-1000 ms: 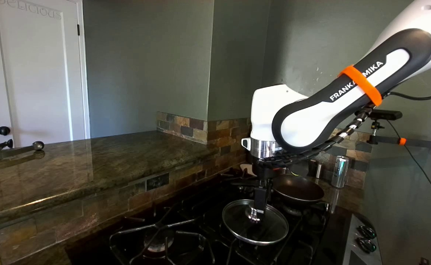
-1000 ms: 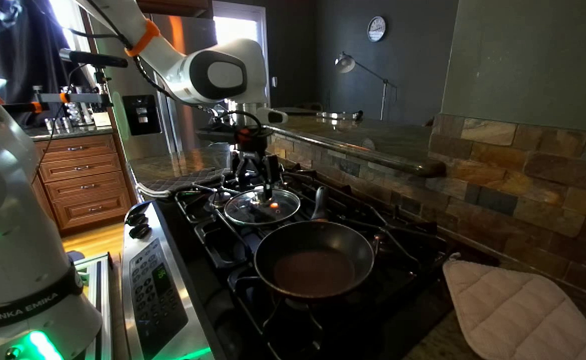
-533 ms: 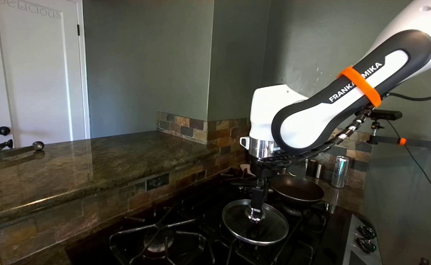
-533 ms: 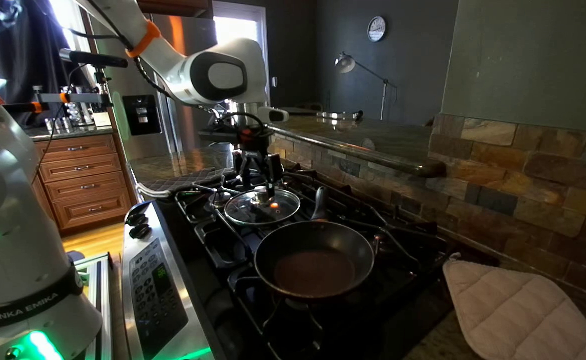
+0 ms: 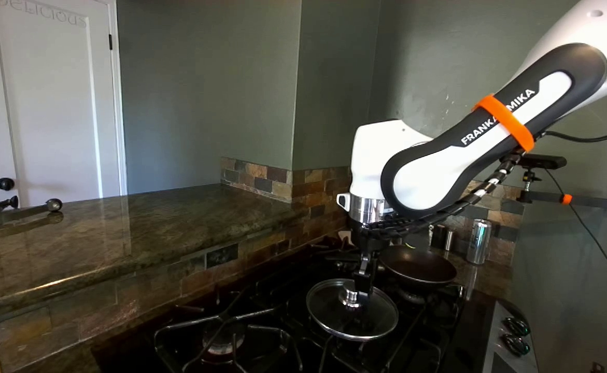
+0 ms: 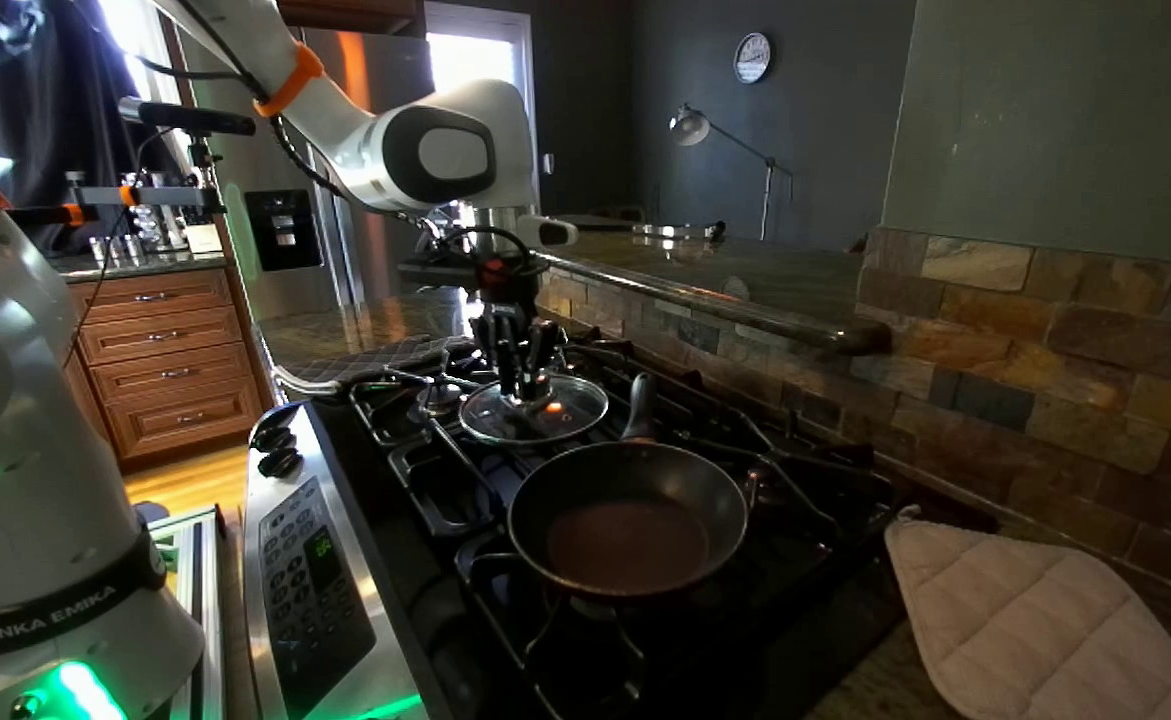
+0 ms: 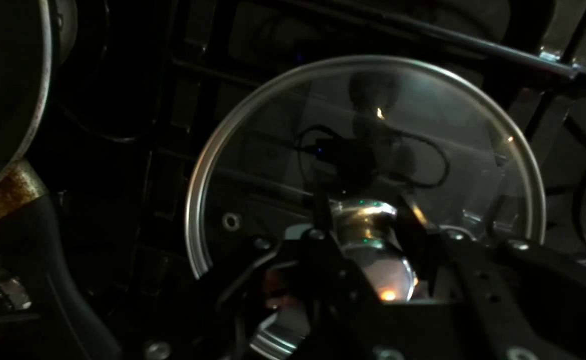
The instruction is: Move the pan downwards and put the lid on it
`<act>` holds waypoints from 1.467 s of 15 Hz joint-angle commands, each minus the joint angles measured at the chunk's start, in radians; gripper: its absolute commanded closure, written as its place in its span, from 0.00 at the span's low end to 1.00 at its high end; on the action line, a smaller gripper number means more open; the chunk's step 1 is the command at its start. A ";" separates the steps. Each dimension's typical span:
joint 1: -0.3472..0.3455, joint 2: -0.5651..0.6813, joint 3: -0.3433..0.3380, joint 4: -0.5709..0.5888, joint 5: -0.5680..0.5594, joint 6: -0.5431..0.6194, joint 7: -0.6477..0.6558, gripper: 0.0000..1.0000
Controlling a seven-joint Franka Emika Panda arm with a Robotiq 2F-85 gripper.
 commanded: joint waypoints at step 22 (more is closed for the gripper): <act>0.015 0.073 -0.001 0.057 0.002 0.083 -0.011 0.02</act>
